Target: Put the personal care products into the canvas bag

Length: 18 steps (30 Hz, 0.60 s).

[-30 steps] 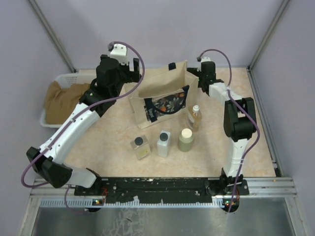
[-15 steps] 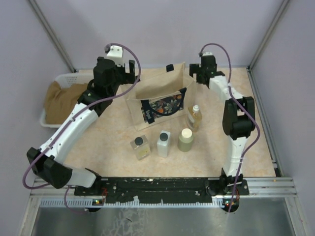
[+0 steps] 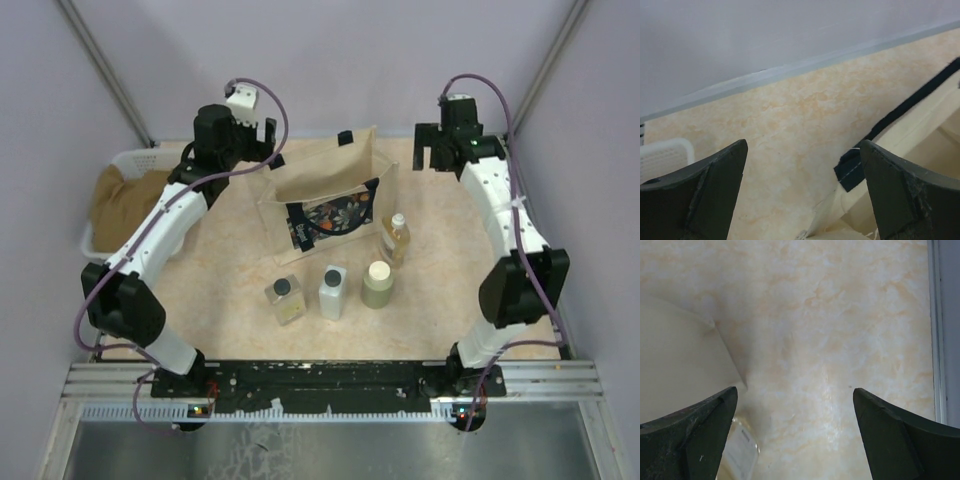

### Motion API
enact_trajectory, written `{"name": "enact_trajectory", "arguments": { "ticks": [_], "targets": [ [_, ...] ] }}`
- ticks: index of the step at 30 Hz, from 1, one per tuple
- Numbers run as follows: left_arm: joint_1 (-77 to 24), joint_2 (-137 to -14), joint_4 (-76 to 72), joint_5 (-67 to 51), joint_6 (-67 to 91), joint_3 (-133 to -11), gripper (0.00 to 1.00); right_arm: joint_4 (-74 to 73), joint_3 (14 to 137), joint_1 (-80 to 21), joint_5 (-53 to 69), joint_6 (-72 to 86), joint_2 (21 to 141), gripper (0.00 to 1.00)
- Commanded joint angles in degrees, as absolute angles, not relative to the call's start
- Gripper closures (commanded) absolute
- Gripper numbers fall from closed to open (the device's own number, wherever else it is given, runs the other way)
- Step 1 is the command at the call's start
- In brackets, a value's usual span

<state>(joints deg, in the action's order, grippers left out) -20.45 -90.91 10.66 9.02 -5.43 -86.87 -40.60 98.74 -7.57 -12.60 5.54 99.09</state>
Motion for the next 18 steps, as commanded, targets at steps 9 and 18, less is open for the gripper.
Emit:
{"name": "enact_trajectory", "arguments": {
  "ticks": [9,18],
  "targets": [
    [-18.04,-97.28,7.42,-9.39,-11.44,-92.07,0.0,-50.94,88.01,-13.96,-10.81,5.38,79.97,0.01],
    [-17.75,-100.48,8.06,-18.8,-10.25,-90.8,0.01,-52.35,80.52,-14.32,-5.77,4.81,72.59,0.01]
  ]
}}
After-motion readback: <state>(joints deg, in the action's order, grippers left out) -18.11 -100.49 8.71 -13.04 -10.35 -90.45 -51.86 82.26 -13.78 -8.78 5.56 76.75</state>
